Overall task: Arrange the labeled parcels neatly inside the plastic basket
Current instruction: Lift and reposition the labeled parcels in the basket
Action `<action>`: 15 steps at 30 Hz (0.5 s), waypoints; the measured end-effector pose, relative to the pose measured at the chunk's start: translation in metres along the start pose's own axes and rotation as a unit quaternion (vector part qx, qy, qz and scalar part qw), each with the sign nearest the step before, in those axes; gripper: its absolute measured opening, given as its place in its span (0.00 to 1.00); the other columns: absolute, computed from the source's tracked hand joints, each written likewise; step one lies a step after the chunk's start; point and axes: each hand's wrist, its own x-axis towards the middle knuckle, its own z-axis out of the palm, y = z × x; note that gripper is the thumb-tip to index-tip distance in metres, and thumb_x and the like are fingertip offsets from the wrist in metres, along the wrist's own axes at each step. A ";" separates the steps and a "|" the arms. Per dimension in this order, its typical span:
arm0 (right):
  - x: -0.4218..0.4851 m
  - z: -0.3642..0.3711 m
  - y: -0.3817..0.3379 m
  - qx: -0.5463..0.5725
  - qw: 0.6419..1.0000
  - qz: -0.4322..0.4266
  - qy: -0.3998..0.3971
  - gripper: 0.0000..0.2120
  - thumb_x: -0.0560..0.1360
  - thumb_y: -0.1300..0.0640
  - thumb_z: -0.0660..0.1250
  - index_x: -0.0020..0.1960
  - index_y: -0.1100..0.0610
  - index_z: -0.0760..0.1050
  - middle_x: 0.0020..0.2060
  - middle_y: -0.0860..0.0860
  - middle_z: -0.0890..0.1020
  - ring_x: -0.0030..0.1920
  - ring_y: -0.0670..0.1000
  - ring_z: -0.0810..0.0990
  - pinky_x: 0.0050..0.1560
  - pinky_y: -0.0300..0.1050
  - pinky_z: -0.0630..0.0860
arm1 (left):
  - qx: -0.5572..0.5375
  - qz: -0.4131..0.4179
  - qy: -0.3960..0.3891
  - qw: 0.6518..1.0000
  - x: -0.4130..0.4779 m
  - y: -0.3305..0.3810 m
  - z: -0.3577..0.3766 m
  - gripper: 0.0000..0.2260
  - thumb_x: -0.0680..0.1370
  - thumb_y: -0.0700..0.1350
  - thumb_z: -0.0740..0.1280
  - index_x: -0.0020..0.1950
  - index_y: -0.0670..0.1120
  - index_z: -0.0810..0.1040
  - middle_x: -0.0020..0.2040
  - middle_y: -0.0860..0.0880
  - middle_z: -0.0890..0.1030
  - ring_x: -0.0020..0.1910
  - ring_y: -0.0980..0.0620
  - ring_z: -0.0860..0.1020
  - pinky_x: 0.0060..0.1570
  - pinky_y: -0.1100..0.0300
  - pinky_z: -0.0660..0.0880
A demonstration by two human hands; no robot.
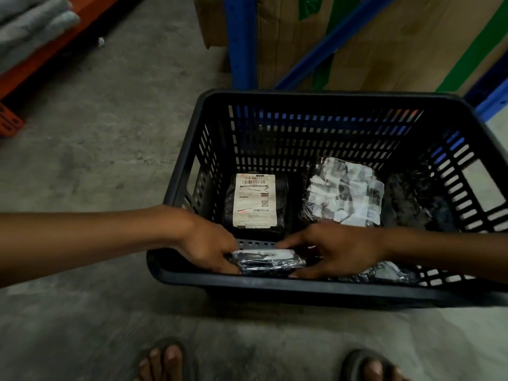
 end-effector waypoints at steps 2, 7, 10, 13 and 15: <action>0.004 0.004 0.001 -0.022 0.999 -0.008 0.026 0.20 0.76 0.49 0.71 0.66 0.52 0.76 0.53 0.52 0.84 0.50 0.51 0.82 0.52 0.50 0.78 | 0.035 -0.003 0.036 0.999 0.006 0.007 0.003 0.20 0.81 0.53 0.59 0.65 0.40 0.75 0.63 0.42 0.79 0.61 0.45 0.78 0.57 0.60 0.72; 0.005 0.007 0.010 0.075 0.996 0.012 0.046 0.19 0.77 0.54 0.70 0.67 0.54 0.76 0.57 0.52 0.84 0.55 0.54 0.82 0.57 0.57 0.79 | 0.029 -0.026 0.049 0.998 0.008 0.011 0.004 0.22 0.82 0.53 0.58 0.67 0.39 0.74 0.64 0.40 0.78 0.62 0.43 0.77 0.56 0.59 0.71; -0.008 -0.018 0.017 0.226 0.973 0.023 0.046 0.18 0.79 0.52 0.67 0.68 0.52 0.75 0.59 0.50 0.84 0.60 0.52 0.82 0.62 0.54 0.78 | -0.073 0.005 0.060 0.996 -0.013 -0.009 -0.021 0.24 0.79 0.61 0.57 0.63 0.45 0.78 0.59 0.47 0.81 0.58 0.51 0.79 0.57 0.55 0.76; -0.019 -0.058 0.020 0.382 0.917 0.033 0.114 0.19 0.77 0.43 0.67 0.64 0.50 0.79 0.59 0.50 0.85 0.60 0.50 0.83 0.57 0.46 0.81 | -0.275 0.016 0.133 0.952 -0.039 -0.033 -0.056 0.28 0.69 0.73 0.59 0.56 0.57 0.83 0.51 0.58 0.86 0.49 0.64 0.83 0.52 0.62 0.76; -0.018 -0.078 0.023 0.494 0.848 0.073 0.177 0.23 0.74 0.37 0.68 0.59 0.53 0.83 0.53 0.52 0.87 0.51 0.52 0.87 0.46 0.46 0.83 | -0.465 0.037 0.203 0.861 -0.037 -0.047 -0.068 0.27 0.69 0.73 0.60 0.56 0.58 0.84 0.51 0.54 0.87 0.49 0.54 0.86 0.58 0.49 0.78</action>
